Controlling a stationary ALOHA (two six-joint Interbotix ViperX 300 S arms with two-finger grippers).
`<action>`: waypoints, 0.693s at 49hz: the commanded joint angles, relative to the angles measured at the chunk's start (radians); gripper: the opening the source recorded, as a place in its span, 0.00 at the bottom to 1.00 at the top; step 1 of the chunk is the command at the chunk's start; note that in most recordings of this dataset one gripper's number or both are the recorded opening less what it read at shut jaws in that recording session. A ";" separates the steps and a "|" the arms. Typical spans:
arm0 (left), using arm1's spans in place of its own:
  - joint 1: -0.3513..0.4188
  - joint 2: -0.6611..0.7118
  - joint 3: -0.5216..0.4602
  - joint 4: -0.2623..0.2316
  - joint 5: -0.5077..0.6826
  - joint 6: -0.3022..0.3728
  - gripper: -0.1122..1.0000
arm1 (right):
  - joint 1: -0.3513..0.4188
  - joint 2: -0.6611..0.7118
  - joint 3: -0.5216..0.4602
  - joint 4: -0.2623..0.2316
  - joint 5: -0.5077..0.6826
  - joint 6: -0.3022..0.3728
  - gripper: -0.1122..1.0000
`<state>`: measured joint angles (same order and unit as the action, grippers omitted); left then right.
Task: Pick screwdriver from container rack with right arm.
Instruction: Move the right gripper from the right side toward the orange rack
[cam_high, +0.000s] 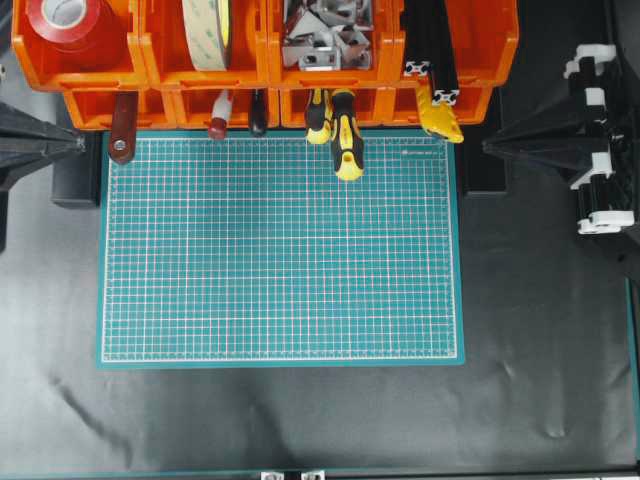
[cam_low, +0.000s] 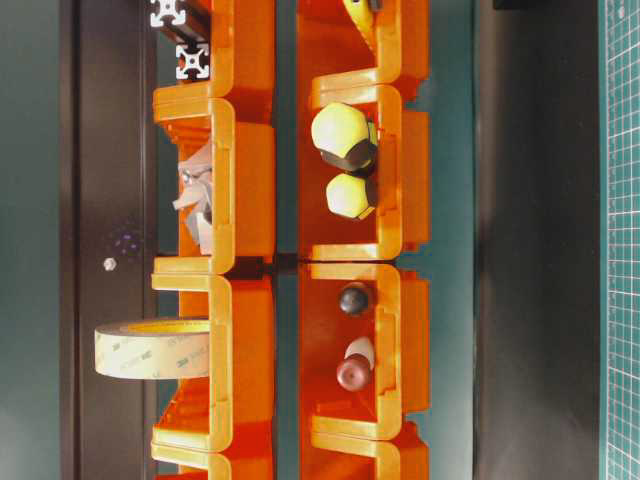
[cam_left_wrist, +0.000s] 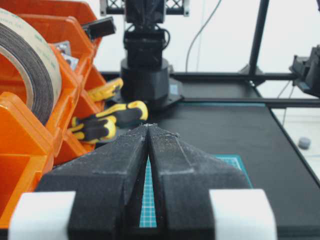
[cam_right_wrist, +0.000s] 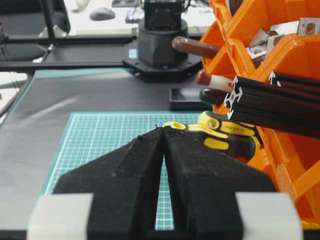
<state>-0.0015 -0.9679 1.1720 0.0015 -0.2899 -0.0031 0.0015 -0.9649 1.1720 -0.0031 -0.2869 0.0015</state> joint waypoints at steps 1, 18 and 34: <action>-0.009 0.023 -0.025 0.028 0.025 -0.029 0.15 | -0.008 0.014 -0.012 0.008 -0.006 0.005 0.12; -0.003 -0.026 -0.133 0.035 0.163 -0.063 0.10 | 0.028 0.048 -0.202 0.009 0.376 0.037 0.10; -0.008 -0.075 -0.164 0.035 0.259 -0.064 0.10 | 0.181 0.275 -0.557 -0.098 0.727 0.037 0.10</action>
<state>-0.0092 -1.0400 1.0400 0.0322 -0.0383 -0.0660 0.1519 -0.7609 0.7348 -0.0568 0.3528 0.0368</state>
